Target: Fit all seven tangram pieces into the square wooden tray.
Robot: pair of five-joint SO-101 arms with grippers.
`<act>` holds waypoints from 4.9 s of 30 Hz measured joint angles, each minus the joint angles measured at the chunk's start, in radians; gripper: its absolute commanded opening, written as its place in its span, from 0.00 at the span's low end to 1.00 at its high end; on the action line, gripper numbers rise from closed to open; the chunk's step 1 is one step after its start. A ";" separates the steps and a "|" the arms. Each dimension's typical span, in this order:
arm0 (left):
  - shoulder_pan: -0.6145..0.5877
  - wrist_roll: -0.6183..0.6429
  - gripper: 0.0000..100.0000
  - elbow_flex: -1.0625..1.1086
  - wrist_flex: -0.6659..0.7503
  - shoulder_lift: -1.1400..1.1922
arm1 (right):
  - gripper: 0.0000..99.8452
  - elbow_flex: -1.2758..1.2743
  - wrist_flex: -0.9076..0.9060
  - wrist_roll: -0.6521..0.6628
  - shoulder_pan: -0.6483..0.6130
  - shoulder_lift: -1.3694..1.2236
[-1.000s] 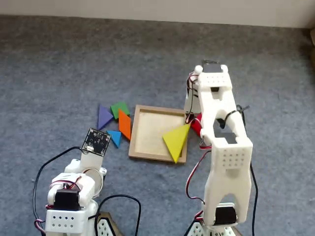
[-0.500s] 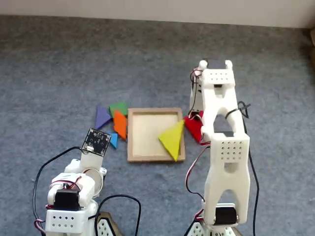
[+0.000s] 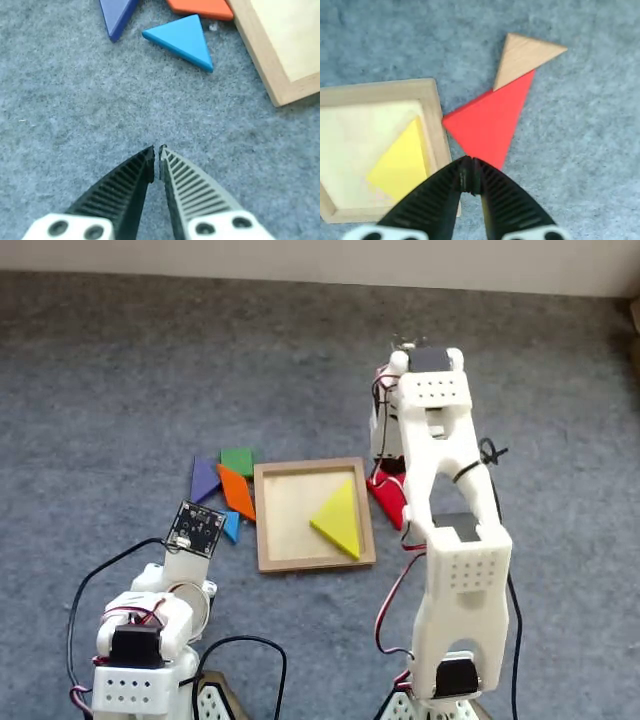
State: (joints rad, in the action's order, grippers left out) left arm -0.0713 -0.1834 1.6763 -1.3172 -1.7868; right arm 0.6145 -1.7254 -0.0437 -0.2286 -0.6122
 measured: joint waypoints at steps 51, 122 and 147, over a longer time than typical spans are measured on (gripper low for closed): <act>0.000 0.000 0.05 0.000 0.000 0.000 | 0.06 -0.344 0.267 -0.262 -0.012 -0.083; 0.000 0.000 0.05 0.000 0.000 0.000 | 0.34 -1.525 0.674 -0.017 -0.193 0.885; 0.000 0.000 0.05 0.000 0.000 0.000 | 0.30 -1.564 0.720 -0.017 -0.163 0.885</act>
State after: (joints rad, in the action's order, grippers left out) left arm -0.0713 -0.1834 1.6763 -1.3172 -1.7868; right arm -0.9490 -1.0058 -0.0606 -0.3913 0.2731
